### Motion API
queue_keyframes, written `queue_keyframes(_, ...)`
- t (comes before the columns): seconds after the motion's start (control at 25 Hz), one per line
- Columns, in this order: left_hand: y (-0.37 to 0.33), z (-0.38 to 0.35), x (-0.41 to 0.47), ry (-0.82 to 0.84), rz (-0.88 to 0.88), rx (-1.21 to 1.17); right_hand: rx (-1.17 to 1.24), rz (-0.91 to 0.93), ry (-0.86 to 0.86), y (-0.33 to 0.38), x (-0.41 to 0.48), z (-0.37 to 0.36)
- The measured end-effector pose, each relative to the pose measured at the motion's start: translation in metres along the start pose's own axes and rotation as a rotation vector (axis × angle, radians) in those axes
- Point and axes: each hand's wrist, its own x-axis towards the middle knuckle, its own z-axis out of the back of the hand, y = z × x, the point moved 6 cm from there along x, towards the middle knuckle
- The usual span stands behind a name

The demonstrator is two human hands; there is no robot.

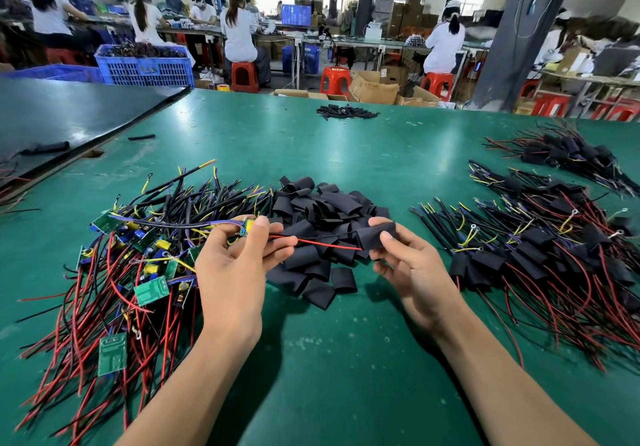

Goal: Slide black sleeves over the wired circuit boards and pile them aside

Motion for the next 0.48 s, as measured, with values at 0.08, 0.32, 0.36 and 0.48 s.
queue_keyframes(0.08,-0.0007,-0.0002,0.0,0.006,0.001,-0.013,-0.019,-0.006,0.02,0.0001,0.0003,0.0008)
queue_keyframes(0.32,-0.0003,0.0001,0.0002,-0.009,-0.006,-0.029,-0.018,-0.03,0.028,-0.0019,0.0015,0.0035)
queue_keyframes(0.36,0.0,0.0005,0.0004,-0.013,-0.005,-0.031,-0.015,-0.029,0.027,-0.0025,0.0016,0.0035)
queue_keyframes(0.48,0.0006,0.0009,0.0003,-0.013,0.001,-0.041,0.007,-0.022,0.036,-0.0044,0.0006,-0.0009)
